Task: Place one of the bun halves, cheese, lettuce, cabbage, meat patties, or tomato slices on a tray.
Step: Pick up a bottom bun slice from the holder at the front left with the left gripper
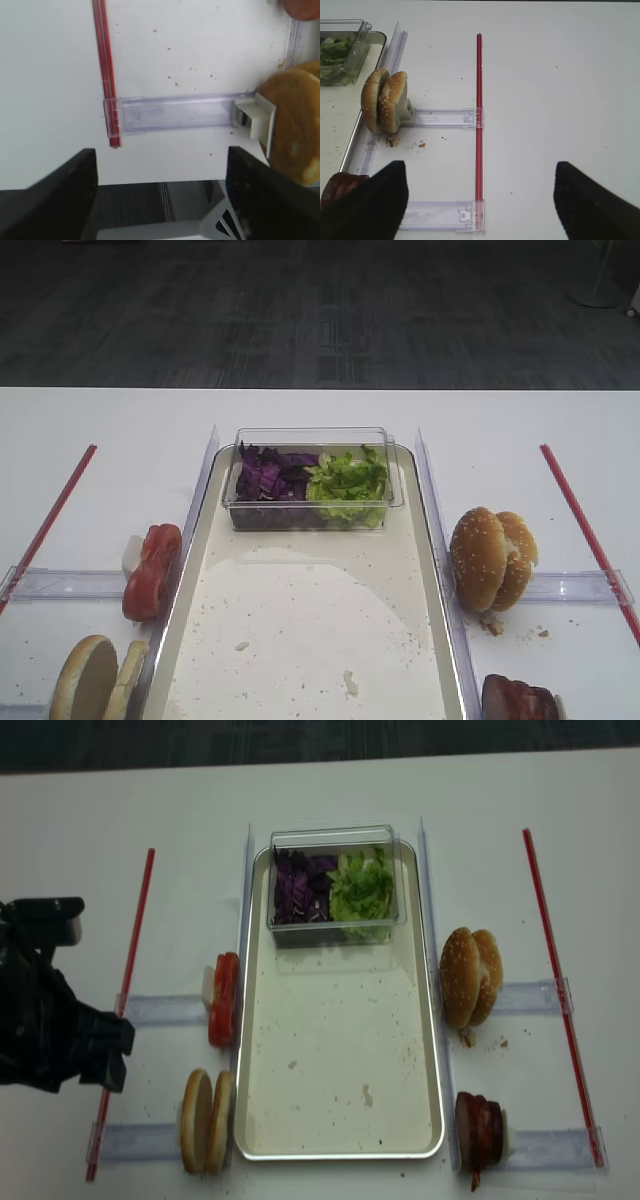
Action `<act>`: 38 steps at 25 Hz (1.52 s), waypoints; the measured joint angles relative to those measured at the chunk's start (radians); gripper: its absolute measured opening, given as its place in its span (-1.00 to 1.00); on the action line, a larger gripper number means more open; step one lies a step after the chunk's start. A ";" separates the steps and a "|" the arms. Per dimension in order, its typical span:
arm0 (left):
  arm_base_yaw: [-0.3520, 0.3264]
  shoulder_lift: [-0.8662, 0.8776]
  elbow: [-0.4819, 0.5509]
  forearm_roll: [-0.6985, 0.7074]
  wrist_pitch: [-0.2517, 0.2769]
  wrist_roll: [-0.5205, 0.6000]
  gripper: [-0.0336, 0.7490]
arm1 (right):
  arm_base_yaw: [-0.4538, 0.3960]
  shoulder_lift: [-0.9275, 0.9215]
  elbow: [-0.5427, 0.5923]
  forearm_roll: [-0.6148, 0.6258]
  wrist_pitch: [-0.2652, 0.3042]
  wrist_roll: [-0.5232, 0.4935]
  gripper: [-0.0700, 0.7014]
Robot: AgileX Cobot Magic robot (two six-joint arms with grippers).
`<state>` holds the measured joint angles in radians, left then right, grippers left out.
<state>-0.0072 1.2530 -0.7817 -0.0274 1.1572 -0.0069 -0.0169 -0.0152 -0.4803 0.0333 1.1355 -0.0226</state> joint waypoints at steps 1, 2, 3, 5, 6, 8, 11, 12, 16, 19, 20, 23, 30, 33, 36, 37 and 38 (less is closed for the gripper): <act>0.000 0.000 -0.002 -0.001 0.000 0.000 0.35 | 0.000 0.000 0.000 0.000 0.000 0.000 0.77; 0.000 0.000 -0.002 -0.002 0.000 0.000 0.34 | 0.000 0.000 0.000 0.000 0.000 0.000 0.77; 0.000 0.000 -0.002 -0.002 0.002 0.000 0.34 | 0.000 0.000 0.000 0.000 0.000 0.000 0.77; 0.000 0.000 -0.002 -0.007 0.002 0.000 0.34 | 0.000 0.000 0.000 0.000 0.000 0.000 0.77; 0.000 0.000 -0.002 -0.015 0.002 0.000 0.34 | 0.000 0.000 0.000 0.000 0.000 0.000 0.77; 0.000 0.000 -0.002 -0.040 0.002 0.000 0.34 | 0.000 0.000 0.000 0.000 0.000 0.000 0.77; 0.000 0.000 -0.002 -0.091 -0.006 0.000 0.35 | 0.000 0.000 0.000 0.000 0.000 0.000 0.77; 0.000 0.000 -0.002 -0.107 -0.008 0.000 0.35 | 0.000 0.000 0.000 0.000 0.000 0.000 0.77; 0.000 0.000 -0.002 -0.158 -0.002 0.000 0.34 | 0.000 0.000 0.000 0.000 0.000 0.000 0.77; 0.000 0.000 -0.004 -0.175 0.010 0.000 0.34 | 0.000 0.000 0.000 0.000 0.000 0.000 0.77; 0.000 0.000 -0.004 -0.177 0.011 0.000 0.35 | 0.000 0.000 0.000 0.000 0.000 0.000 0.77; 0.000 0.000 -0.004 -0.184 0.014 0.000 0.34 | 0.000 0.000 0.000 0.000 0.000 0.006 0.77; -0.003 0.000 -0.004 -0.185 0.019 0.000 0.32 | 0.000 0.000 0.000 0.000 0.000 0.006 0.77; -0.043 0.000 -0.004 -0.185 0.019 -0.004 0.28 | 0.000 0.000 0.000 0.000 0.000 0.004 0.77; -0.108 0.000 -0.004 -0.184 0.018 -0.040 0.25 | 0.000 0.000 0.000 0.000 0.000 0.004 0.77; -0.131 0.000 -0.004 -0.184 0.018 -0.051 0.25 | 0.000 0.000 0.000 0.000 0.000 0.004 0.77; -0.153 0.000 -0.004 -0.182 0.018 -0.067 0.25 | 0.000 0.000 0.000 0.000 0.000 0.004 0.77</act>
<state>-0.1604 1.2530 -0.7855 -0.2090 1.1748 -0.0742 -0.0169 -0.0152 -0.4803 0.0333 1.1355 -0.0185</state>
